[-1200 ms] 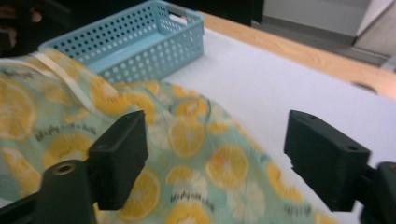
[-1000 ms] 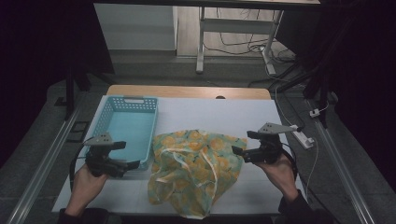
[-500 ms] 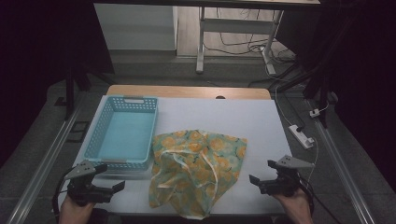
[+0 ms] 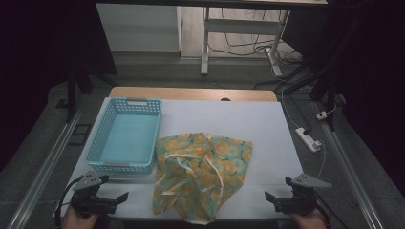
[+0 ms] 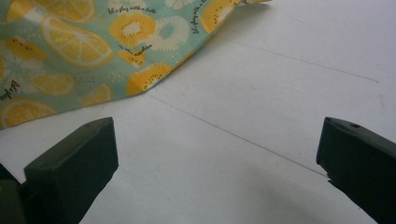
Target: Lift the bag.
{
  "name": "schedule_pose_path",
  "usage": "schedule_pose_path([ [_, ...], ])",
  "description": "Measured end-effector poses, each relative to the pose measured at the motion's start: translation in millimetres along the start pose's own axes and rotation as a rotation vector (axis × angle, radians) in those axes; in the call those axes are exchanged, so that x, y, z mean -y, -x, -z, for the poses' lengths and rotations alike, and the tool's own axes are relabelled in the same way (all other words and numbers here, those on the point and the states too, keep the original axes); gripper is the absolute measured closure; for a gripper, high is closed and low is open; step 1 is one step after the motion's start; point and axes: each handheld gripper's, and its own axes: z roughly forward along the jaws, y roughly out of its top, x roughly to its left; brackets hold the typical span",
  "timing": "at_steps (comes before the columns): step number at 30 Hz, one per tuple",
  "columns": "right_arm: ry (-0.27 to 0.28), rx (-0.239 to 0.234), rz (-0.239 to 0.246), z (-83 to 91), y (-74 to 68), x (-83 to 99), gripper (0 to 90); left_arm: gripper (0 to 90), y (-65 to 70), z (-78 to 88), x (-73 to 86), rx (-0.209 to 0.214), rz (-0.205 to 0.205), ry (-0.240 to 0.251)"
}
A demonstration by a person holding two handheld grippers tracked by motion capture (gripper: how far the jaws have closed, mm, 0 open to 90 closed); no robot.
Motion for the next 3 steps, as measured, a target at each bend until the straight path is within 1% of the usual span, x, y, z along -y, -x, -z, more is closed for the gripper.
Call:
schedule_pose_path([
  [3, -0.014, -0.001, 0.011, -1.4, -0.2, -0.2, 0.0, 0.0, -0.9, -1.3, -1.2, 0.011, 0.009, -0.006],
])
